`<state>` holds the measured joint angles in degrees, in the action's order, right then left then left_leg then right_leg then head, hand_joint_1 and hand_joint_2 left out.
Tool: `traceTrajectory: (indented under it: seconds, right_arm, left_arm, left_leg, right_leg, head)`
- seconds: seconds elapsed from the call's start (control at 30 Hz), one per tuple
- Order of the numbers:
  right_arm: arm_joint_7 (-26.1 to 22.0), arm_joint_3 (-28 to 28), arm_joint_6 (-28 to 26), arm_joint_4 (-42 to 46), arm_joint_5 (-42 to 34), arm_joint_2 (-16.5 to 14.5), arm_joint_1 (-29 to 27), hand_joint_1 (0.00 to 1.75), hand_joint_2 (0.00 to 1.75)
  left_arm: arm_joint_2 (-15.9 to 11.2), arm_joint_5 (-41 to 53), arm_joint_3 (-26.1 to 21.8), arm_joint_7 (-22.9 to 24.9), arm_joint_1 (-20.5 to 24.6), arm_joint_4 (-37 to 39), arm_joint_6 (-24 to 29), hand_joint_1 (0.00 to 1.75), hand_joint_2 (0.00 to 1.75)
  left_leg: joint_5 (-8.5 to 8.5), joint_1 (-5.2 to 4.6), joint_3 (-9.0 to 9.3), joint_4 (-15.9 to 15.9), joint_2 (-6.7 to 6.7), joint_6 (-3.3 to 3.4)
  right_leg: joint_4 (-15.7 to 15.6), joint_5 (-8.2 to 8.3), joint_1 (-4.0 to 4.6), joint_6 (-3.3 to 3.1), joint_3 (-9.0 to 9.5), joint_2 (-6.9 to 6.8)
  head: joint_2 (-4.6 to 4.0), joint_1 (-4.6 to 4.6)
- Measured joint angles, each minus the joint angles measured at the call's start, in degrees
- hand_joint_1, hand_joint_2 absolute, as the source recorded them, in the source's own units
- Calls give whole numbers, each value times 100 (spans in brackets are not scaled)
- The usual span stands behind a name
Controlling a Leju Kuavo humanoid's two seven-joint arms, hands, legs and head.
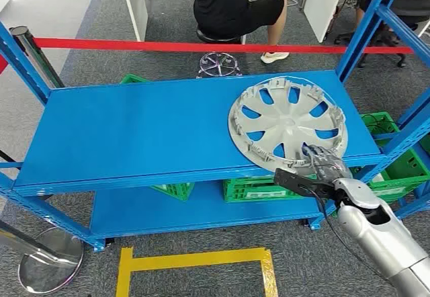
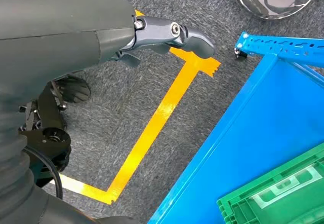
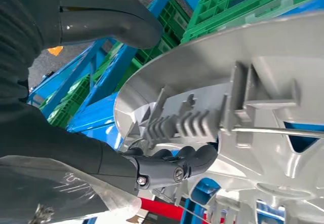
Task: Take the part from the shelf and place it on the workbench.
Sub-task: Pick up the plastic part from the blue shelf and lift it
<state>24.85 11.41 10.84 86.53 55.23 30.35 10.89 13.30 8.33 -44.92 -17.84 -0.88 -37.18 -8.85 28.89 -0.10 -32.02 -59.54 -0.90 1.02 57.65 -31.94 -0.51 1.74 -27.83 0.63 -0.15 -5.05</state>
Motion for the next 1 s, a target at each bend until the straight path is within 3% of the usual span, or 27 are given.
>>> traceTrajectory:
  seconds: [0.13, 0.17, 0.27, 0.3, 0.67, 1.0]
  right_arm:
    - [0, 1, 0, -20, 0, 14, 0, 6, 175]
    - [0, 1, 0, -27, 0, 16, 0, 38, 175]
    - [-4, 2, 1, -46, 17, 21, 0, 163, 175]
    - [-9, 6, 8, -50, 46, 24, 0, 175, 175]
    - [-117, 160, 257, -55, 759, 138, 97, 175, 175]
    - [-209, 386, 141, 75, 1495, 152, 118, 175, 175]
  left_arm:
    - [-1, 0, 23, 0, 1, 0, 1, 0, 175]
    - [-1, 0, 30, 0, 2, 0, 2, 0, 175]
    - [-1, -3, 44, -1, 4, 0, 3, 0, 175]
    - [-1, -7, 48, -2, 6, 0, 5, 0, 175]
    - [-2, -72, 93, -17, 19, 0, 63, 0, 175]
    - [-3, -174, 150, -20, 23, 0, 97, 0, 175]
  left_leg:
    - [0, 0, 0, 0, 0, 0]
    - [0, 0, 0, 0, 0, 0]
    - [0, 0, 0, 0, 0, 0]
    - [0, 0, 0, 0, 0, 0]
    - [0, 0, 1, 0, 0, 0]
    - [0, 0, 1, 0, 1, 0]
  right_leg:
    - [0, 0, 0, 0, 0, 0]
    - [0, 0, 0, 0, 0, 0]
    - [0, 0, 0, 0, 0, 0]
    - [0, 0, 0, 0, 0, 0]
    - [0, 0, 0, 0, 1, 0]
    - [0, 0, 0, 0, 3, 2]
  head:
    - [0, 0]
    - [0, 0]
    - [0, 0]
    - [0, 0]
    - [-1, 0]
    - [-1, 0]
